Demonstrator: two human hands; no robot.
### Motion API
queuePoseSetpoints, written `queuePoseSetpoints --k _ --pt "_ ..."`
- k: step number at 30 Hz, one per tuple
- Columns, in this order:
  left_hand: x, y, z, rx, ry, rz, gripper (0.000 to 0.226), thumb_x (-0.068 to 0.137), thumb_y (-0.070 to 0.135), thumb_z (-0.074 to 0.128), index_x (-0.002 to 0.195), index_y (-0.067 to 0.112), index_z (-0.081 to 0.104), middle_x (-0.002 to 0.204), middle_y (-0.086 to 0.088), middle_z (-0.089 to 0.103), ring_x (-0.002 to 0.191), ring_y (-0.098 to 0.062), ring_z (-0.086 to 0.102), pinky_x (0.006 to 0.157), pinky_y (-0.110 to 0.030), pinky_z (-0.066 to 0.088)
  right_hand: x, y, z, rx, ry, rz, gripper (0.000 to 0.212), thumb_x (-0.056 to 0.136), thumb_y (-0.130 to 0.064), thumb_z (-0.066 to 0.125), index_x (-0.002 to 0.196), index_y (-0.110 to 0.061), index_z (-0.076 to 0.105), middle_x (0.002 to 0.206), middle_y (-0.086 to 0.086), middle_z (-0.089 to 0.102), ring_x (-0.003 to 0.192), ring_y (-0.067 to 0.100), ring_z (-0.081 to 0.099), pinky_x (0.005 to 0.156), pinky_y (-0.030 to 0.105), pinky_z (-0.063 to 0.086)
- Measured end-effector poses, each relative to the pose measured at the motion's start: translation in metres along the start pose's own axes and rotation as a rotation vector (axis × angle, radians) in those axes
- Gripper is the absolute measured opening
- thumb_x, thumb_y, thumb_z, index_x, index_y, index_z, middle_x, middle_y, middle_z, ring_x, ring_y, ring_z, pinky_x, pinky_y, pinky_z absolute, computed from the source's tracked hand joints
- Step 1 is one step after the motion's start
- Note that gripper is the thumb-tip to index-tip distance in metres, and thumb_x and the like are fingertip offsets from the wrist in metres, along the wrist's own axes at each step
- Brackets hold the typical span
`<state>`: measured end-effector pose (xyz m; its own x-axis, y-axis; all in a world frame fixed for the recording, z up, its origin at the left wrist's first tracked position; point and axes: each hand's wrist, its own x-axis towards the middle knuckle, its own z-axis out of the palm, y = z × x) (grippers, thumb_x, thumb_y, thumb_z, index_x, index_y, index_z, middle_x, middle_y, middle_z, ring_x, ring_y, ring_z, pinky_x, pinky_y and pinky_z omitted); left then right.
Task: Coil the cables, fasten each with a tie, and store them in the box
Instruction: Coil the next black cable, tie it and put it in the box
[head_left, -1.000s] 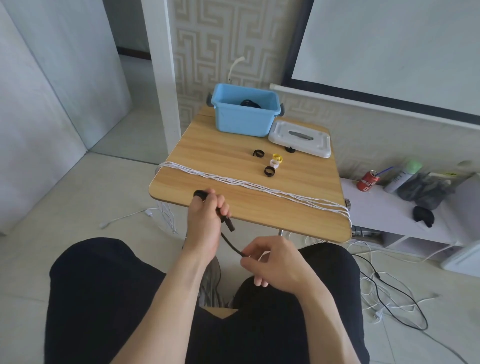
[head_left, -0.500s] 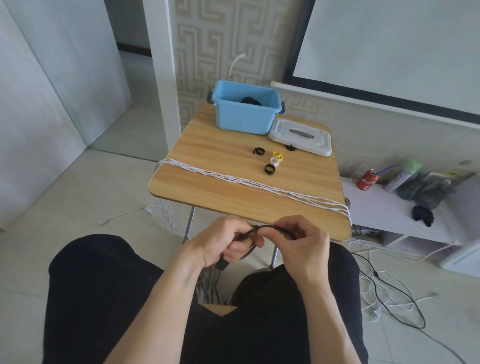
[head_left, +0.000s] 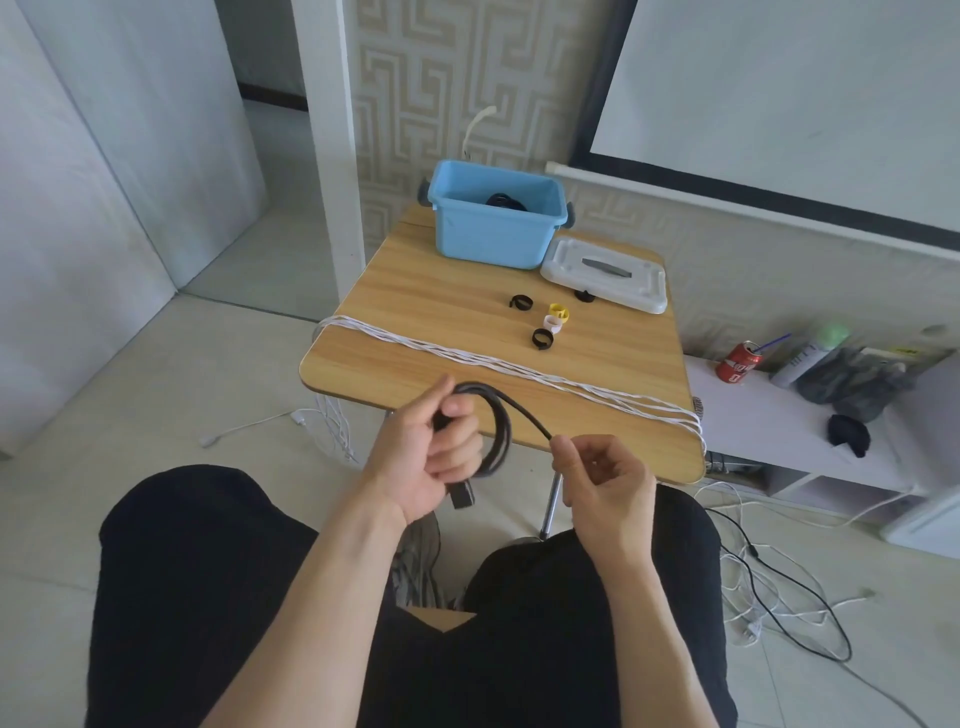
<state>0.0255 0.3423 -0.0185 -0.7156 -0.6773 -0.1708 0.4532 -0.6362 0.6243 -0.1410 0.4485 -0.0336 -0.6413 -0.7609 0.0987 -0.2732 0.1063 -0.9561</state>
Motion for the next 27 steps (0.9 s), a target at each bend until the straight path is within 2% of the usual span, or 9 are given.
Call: queuePoseSetpoints --k 5,9,12,14,17,20,23,25,27 --pt "0.004 0.005 -0.004 -0.300 0.176 0.223 0.049 0.108 0.044 0.024 0.076 0.017 0.050 0.055 0.008 0.028 0.043 -0.008 0.024 0.043 -0.022 0.022 -0.002 0.006 0.000 -0.117 -0.202 0.039 0.009 0.091 -0.035 0.073 0.089 -0.026 0.073 0.075 -0.005 0.073 0.061 0.014 0.063 0.057 0.023 0.051" --pt "0.004 0.010 -0.011 -0.340 0.287 0.326 0.036 0.110 0.032 0.026 0.085 0.016 0.047 0.066 0.005 0.033 0.053 -0.012 0.029 0.057 -0.025 0.030 -0.007 0.005 0.002 -0.241 -0.415 0.062 0.009 0.097 -0.031 0.066 0.103 -0.029 0.072 0.075 -0.003 0.073 0.053 0.006 0.059 0.056 0.022 0.049" --pt "0.004 0.011 -0.016 -0.341 0.355 0.368 0.031 0.110 0.025 0.028 0.087 0.016 0.046 0.069 0.004 0.039 0.057 -0.014 0.034 0.065 -0.028 0.032 -0.008 -0.001 0.002 -0.223 -0.540 0.160 0.014 0.098 -0.031 0.063 0.112 -0.027 0.065 0.075 0.003 0.074 0.050 0.019 0.067 0.058 0.028 0.057" --pt "0.004 0.012 -0.020 -0.320 0.419 0.416 0.030 0.110 0.023 0.029 0.087 0.015 0.046 0.070 0.003 0.043 0.059 -0.014 0.038 0.068 -0.029 0.035 -0.007 -0.002 0.000 -0.280 -0.583 0.206 0.015 0.099 -0.035 0.061 0.103 -0.022 0.064 0.069 0.005 0.073 0.048 0.019 0.065 0.055 0.028 0.054" --pt "0.006 0.015 -0.028 -0.246 0.550 0.487 0.028 0.109 0.020 0.035 0.085 0.015 0.047 0.070 0.003 0.046 0.059 -0.013 0.042 0.069 -0.029 0.038 -0.006 0.000 -0.003 -0.427 -0.557 0.162 0.028 0.098 -0.042 0.061 0.084 -0.020 0.071 0.059 -0.002 0.066 0.044 0.004 0.053 0.054 0.022 0.046" --pt "0.007 0.007 -0.030 0.034 0.712 0.506 0.023 0.107 0.017 0.046 0.085 0.013 0.052 0.070 0.002 0.051 0.059 -0.013 0.048 0.070 -0.029 0.045 -0.007 -0.008 -0.004 -0.439 -0.695 0.095 0.026 0.096 -0.040 0.064 0.079 -0.025 0.077 0.059 -0.007 0.063 0.051 0.001 0.051 0.056 0.016 0.044" --pt "0.005 -0.005 -0.024 0.671 0.835 0.358 0.026 0.104 0.024 0.053 0.083 0.008 0.059 0.071 -0.001 0.061 0.062 -0.013 0.057 0.063 -0.024 0.048 -0.009 -0.019 -0.004 -0.450 -0.864 0.042 0.018 0.091 -0.035 0.071 0.076 -0.027 0.078 0.066 -0.012 0.070 0.060 0.003 0.061 0.059 0.018 0.049" --pt "0.002 -0.010 -0.021 0.960 0.728 0.152 0.026 0.103 0.026 0.054 0.087 0.008 0.063 0.075 -0.001 0.064 0.068 -0.014 0.061 0.061 -0.022 0.043 -0.009 -0.021 -0.006 -0.427 -0.777 -0.052 0.013 0.089 -0.029 0.073 0.080 -0.024 0.080 0.076 -0.011 0.074 0.069 0.008 0.067 0.064 0.025 0.056" --pt "0.000 -0.012 -0.021 1.077 0.516 -0.075 0.022 0.103 0.028 0.054 0.095 0.010 0.065 0.080 0.000 0.066 0.071 -0.013 0.062 0.064 -0.021 0.046 -0.008 -0.021 -0.009 -0.343 -0.547 -0.127 0.008 0.088 -0.023 0.075 0.083 -0.024 0.081 0.080 -0.013 0.074 0.074 0.008 0.068 0.067 0.027 0.056"
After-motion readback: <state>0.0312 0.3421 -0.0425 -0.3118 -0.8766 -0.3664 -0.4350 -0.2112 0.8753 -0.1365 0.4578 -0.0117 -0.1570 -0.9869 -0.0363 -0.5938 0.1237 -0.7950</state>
